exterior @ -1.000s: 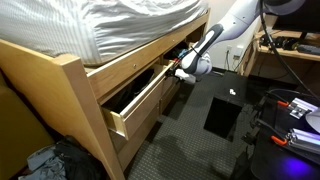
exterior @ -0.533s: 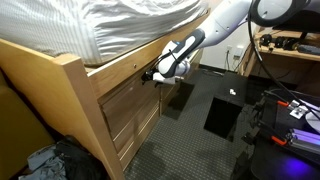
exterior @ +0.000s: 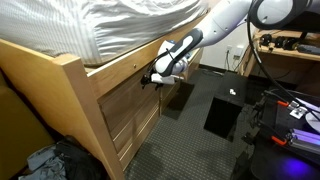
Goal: Close the topmost drawer
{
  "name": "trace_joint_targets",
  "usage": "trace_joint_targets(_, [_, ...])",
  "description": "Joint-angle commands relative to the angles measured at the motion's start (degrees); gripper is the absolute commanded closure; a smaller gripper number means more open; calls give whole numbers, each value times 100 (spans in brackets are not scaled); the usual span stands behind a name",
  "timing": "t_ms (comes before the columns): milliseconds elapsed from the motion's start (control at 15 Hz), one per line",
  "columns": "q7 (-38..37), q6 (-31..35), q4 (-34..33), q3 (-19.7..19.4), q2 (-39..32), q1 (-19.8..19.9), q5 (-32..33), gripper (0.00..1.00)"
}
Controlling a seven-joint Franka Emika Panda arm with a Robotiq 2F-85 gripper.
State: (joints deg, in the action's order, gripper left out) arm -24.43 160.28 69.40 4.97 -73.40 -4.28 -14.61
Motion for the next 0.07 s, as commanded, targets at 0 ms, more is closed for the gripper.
trace_joint_targets(0, [21,-241,-45,-62,43,-43,-98,0])
